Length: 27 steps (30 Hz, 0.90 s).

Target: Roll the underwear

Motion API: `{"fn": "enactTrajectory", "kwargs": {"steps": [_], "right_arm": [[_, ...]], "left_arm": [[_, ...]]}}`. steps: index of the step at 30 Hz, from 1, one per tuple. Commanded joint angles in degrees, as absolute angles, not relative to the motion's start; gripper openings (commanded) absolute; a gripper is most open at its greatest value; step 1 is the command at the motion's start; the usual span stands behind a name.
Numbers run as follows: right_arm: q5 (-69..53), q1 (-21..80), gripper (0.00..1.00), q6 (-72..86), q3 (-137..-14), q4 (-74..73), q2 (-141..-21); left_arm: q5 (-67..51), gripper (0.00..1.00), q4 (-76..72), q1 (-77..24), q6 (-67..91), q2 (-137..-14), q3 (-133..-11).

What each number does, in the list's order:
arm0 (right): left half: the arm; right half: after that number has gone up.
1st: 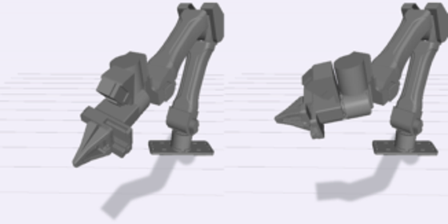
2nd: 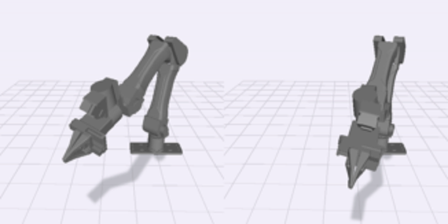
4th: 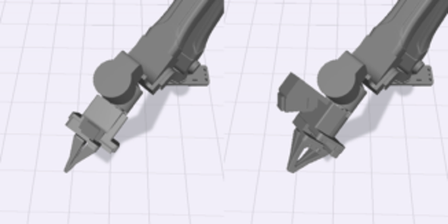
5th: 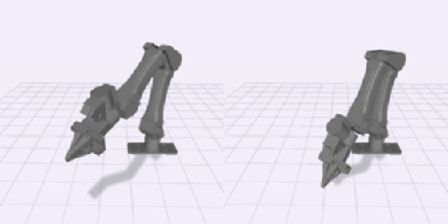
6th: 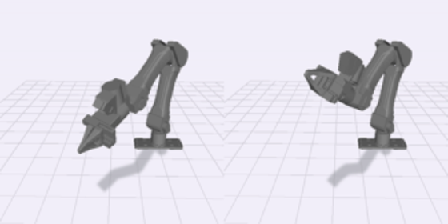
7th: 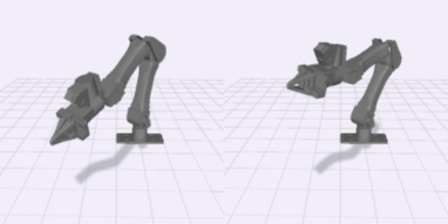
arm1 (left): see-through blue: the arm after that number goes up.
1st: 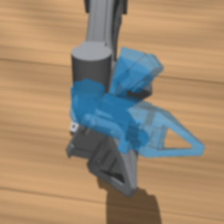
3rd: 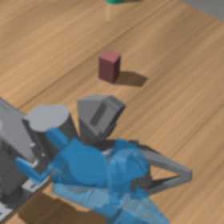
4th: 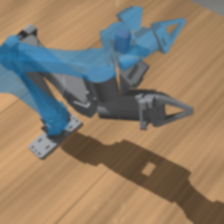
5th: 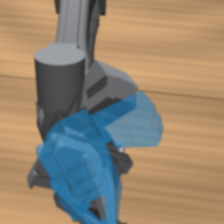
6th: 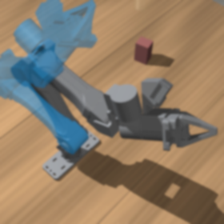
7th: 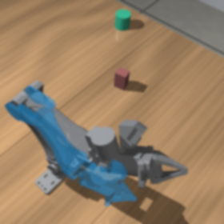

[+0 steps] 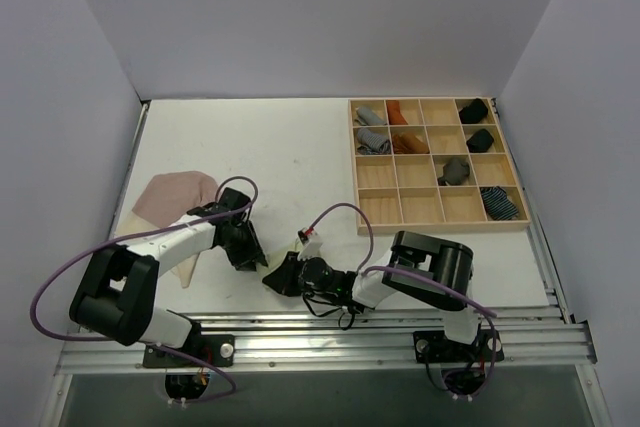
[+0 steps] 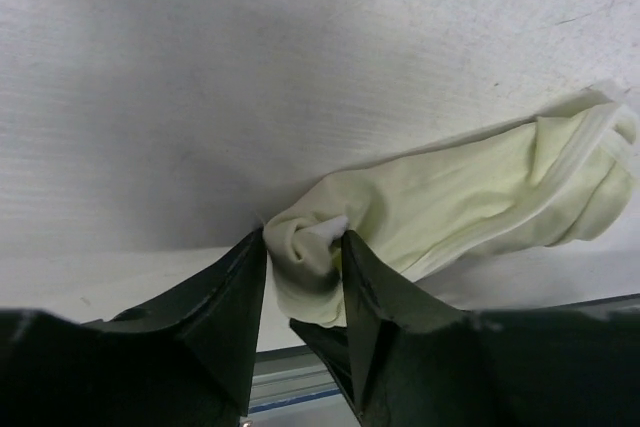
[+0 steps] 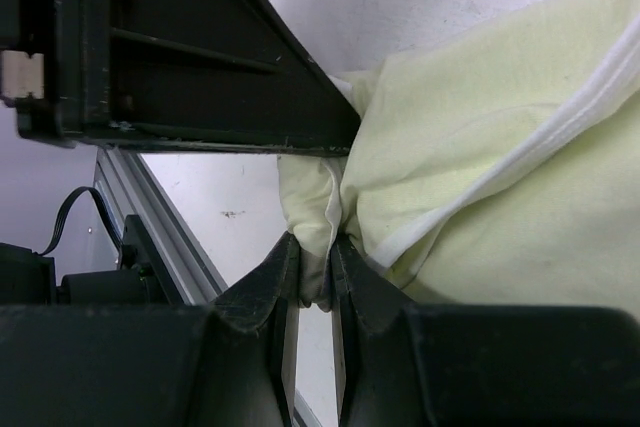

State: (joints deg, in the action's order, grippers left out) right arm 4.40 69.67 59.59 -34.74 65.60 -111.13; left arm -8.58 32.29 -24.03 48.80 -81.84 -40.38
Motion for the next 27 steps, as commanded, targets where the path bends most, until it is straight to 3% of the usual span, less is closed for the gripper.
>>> {"fn": "enactTrajectory", "kwargs": {"steps": [1,4,7,11,15,27], "right_arm": [[2.5,70.1,0.00,57.6,-31.2,47.1,-116.5],[2.3,70.0,0.01,57.6,-31.1,46.8,-116.5],[2.9,70.0,0.10,56.6,-32.4,42.6,-115.1],[6.8,70.4,0.26,51.7,-38.7,27.5,-110.8],[14.3,73.5,0.32,46.1,-46.1,14.1,-104.7],[30.1,80.7,0.38,34.6,-61.1,-2.0,-104.2]], "left_arm": [[-9.0,0.37,27.6,-24.4,46.7,-84.5,-41.7],[-10.4,0.13,27.3,-24.9,45.9,-85.5,-42.0],[-9.5,0.03,29.0,-25.6,45.5,-84.7,-41.5],[-6.3,0.02,34.7,-26.2,45.4,-83.8,-41.5],[-1.9,0.02,40.9,-27.0,45.6,-84.1,-43.0],[0.4,0.02,49.8,-29.3,47.1,-91.1,-51.3]]}}
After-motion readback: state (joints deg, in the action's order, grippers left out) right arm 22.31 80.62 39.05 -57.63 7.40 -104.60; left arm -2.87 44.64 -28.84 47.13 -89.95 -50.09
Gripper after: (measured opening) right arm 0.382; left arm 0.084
